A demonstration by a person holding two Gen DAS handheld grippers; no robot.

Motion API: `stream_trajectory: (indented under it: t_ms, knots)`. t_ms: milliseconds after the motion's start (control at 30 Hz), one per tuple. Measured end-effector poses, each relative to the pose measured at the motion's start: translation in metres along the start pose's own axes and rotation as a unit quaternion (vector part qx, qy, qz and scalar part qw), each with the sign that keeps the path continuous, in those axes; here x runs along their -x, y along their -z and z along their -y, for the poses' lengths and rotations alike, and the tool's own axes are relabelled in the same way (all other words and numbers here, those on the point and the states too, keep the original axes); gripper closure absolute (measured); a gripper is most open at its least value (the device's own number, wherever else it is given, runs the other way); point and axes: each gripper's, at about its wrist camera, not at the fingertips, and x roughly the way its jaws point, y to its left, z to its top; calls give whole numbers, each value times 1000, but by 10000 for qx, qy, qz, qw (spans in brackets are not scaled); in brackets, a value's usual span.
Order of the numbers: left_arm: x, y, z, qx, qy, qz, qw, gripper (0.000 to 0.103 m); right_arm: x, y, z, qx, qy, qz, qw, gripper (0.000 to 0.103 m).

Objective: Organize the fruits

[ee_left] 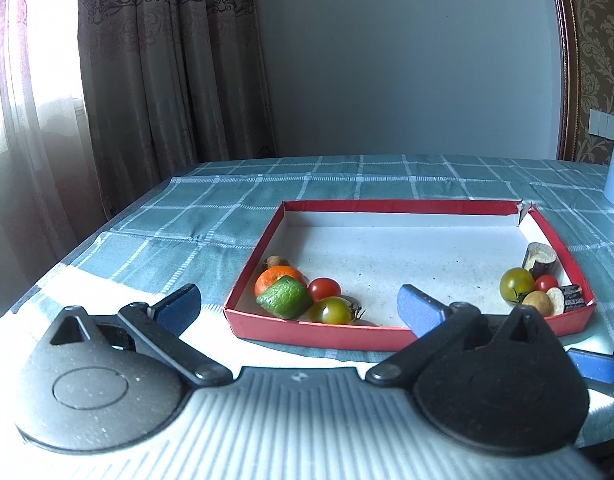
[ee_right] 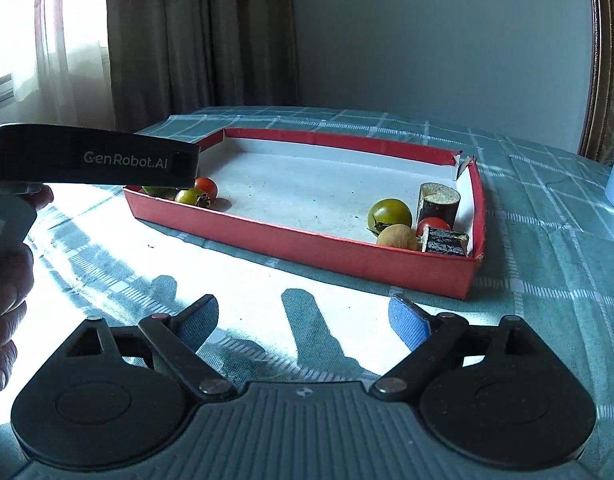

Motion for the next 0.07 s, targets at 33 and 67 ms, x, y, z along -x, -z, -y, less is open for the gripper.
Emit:
stream_trajectory:
  t_ms: [33,67]
  knots:
    - [1,1,0,-12,-2,15,10000,0,0,0,1,-23,-25,-12,10000,11]
    - [1,2,0,-23,2,24,10000,0,-1,0,2,-47,-36,-26,10000,11]
